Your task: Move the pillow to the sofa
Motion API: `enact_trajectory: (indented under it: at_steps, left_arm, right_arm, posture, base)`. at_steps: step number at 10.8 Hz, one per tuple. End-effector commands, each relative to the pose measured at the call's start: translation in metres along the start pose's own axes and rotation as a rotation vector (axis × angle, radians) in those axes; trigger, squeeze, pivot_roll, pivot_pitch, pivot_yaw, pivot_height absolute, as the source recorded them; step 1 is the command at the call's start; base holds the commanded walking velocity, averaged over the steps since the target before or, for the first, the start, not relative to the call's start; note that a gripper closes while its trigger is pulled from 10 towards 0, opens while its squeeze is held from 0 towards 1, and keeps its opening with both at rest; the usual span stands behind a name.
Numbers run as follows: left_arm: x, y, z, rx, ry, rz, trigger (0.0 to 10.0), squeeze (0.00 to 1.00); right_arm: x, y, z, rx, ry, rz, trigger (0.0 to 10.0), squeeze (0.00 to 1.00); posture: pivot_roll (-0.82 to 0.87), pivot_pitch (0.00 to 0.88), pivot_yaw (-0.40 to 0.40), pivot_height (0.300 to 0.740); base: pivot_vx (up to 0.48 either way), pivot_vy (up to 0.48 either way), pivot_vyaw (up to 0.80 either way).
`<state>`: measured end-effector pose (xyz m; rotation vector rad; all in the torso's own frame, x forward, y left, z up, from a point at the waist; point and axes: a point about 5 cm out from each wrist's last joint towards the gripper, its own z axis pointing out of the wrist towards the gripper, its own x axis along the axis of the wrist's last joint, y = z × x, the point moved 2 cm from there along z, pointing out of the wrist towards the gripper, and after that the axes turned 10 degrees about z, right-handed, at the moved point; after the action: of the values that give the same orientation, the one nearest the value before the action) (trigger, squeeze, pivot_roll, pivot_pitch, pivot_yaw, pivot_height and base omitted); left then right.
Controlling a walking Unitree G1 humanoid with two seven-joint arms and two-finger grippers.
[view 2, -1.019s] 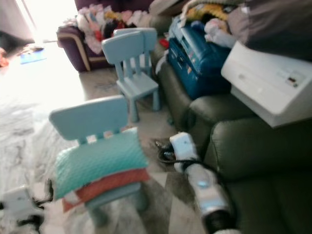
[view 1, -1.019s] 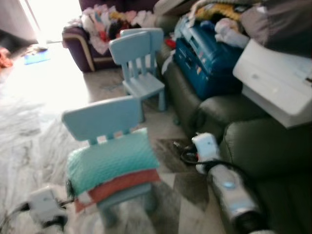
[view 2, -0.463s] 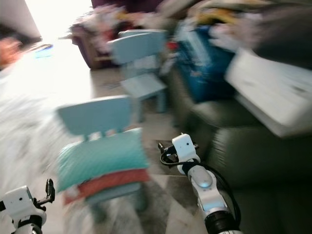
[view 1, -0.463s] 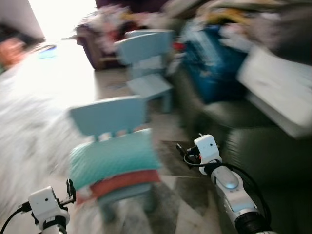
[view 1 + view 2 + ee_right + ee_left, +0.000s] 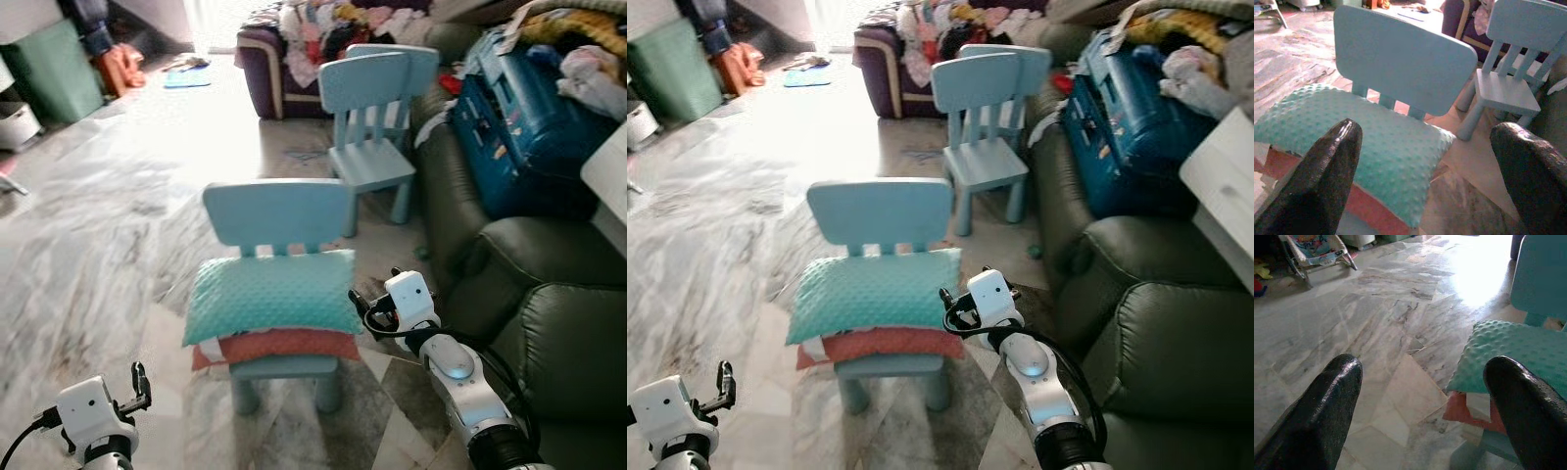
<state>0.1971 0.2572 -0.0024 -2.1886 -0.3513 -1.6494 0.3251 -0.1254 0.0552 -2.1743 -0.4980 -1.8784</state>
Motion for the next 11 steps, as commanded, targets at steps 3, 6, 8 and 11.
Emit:
enact_trajectory:
  at_steps: [3, 6, 8, 11]
  left_arm:
    - [-0.004, -0.006, 0.0, 0.007, -0.022, 0.02, 10.0, 0.0]
    - [0.0, -0.012, 0.003, 0.022, -0.011, 0.008, 10.0, 0.0]
    - [-0.005, -0.016, 0.002, 0.063, -0.053, -0.042, 10.0, 0.0]
    - [-0.003, -0.016, 0.002, 0.027, -0.047, 0.001, 10.0, 0.0]
  right_arm:
    - [0.004, -0.003, 0.002, 0.011, 0.019, 0.003, 10.0, 0.0]
    - [0.006, -0.003, 0.004, 0.009, 0.022, 0.03, 10.0, 0.0]
    - [0.005, -0.003, 0.005, 0.006, 0.02, 0.043, 10.0, 0.0]
    - [-0.008, 0.028, -0.01, -0.131, -0.031, 0.091, 10.0, 0.0]
  posture:
    - [-0.14, 0.06, 0.026, 0.74]
    - [-0.13, 0.057, 0.026, 0.74]
    - [-0.13, 0.056, 0.026, 0.74]
    - [-0.13, 0.059, 0.037, 0.74]
  base:
    - [0.0, 0.0, 0.73]
    - [0.0, 0.0, 0.22]
    - [0.0, 0.0, 0.0]
    - [0.0, 0.0, 0.0]
